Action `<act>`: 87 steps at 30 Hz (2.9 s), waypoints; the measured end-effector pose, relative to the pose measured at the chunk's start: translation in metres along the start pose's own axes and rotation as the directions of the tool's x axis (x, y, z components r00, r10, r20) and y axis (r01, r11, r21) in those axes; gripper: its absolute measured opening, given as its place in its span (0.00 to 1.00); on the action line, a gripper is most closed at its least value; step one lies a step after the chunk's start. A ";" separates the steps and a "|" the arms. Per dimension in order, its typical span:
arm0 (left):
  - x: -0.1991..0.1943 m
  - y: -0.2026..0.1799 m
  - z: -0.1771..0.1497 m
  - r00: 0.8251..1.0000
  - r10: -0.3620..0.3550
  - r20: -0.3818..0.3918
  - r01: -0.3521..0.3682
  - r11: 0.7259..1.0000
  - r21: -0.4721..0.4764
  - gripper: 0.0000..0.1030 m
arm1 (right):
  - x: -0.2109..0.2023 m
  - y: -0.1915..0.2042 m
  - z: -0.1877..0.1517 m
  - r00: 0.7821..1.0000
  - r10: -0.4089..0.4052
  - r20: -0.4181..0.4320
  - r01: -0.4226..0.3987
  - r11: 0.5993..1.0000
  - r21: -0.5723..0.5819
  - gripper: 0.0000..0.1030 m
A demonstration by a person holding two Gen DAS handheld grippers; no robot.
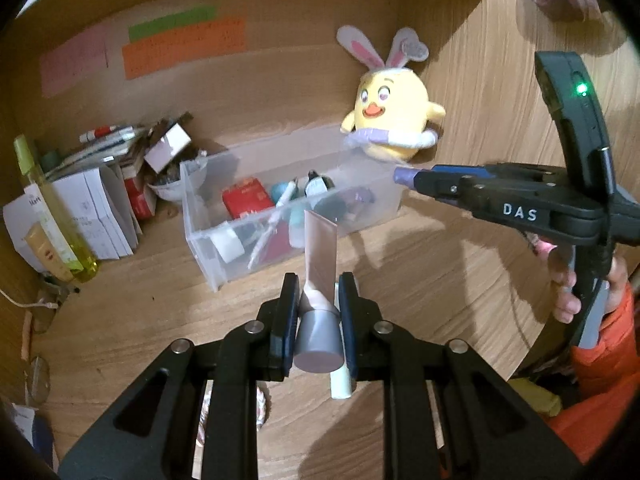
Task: Organize objects
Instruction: 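Carry the pink tube and purple lipstick into the clear box and open both tools, then withdraw both tools toward the bracelet and pink lip-gloss tube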
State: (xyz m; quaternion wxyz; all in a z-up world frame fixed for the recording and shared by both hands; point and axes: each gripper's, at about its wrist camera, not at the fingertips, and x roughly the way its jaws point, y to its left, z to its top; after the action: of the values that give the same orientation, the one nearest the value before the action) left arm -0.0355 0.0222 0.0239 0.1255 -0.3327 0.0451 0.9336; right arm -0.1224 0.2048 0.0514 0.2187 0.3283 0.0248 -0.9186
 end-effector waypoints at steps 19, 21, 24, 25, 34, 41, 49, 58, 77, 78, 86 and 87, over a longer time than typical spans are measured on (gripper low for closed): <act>0.014 0.022 0.052 0.994 0.043 0.096 -0.039 0.998 -0.042 0.19 | 0.014 0.002 0.042 0.998 -0.005 0.064 0.007 0.999 -0.040 0.23; 0.023 0.025 0.057 0.995 0.045 0.088 -0.041 0.998 -0.048 0.19 | 0.021 0.001 0.045 0.998 -0.008 0.059 0.011 0.999 -0.043 0.23; 0.035 0.027 0.063 0.995 0.056 0.082 -0.052 0.997 -0.049 0.19 | 0.032 -0.001 0.051 0.999 -0.016 0.047 0.018 0.999 -0.049 0.23; 0.038 0.028 0.065 0.995 0.055 0.078 -0.051 0.997 -0.051 0.19 | 0.036 -0.001 0.053 0.999 -0.019 0.043 0.021 0.998 -0.051 0.23; 0.069 0.041 0.085 0.998 0.050 0.039 -0.047 0.995 -0.087 0.19 | 0.059 -0.006 0.073 0.999 -0.041 0.030 0.044 0.996 -0.074 0.23; 0.096 0.050 0.096 0.999 0.050 0.004 -0.049 0.992 -0.120 0.19 | 0.086 -0.011 0.077 0.998 -0.055 -0.009 0.054 0.996 -0.073 0.23; 0.129 0.051 0.097 0.997 0.046 -0.057 -0.052 0.992 -0.115 0.19 | 0.113 -0.021 0.069 0.996 -0.055 -0.071 0.051 0.997 -0.052 0.23; 0.152 0.048 0.091 0.995 0.011 -0.097 -0.023 0.992 -0.122 0.19 | 0.129 -0.023 0.065 0.993 -0.055 -0.102 0.049 0.997 -0.058 0.23; 0.118 0.043 0.093 0.998 0.009 -0.056 -0.017 0.991 -0.134 0.60 | 0.111 -0.010 0.068 0.992 -0.114 -0.054 0.107 0.988 -0.115 0.54; 0.115 0.044 0.093 0.999 0.009 -0.052 -0.016 0.991 -0.136 0.65 | 0.108 -0.010 0.068 0.992 -0.116 -0.048 0.110 0.987 -0.113 0.56; 0.078 0.052 0.088 0.998 0.059 -0.007 -0.059 0.988 -0.145 0.88 | 0.077 -0.004 0.069 0.993 -0.115 0.000 0.114 0.988 -0.100 0.80; 0.075 0.053 0.086 0.998 0.065 -0.003 -0.065 0.987 -0.145 0.89 | 0.074 -0.002 0.068 0.993 -0.118 0.006 0.118 0.987 -0.105 0.80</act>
State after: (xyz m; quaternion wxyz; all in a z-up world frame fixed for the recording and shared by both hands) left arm -0.1586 0.0011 0.0432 0.0706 -0.3384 -0.0119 0.9383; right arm -0.2144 0.1652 0.0593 0.1809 0.3145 0.0926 -0.9273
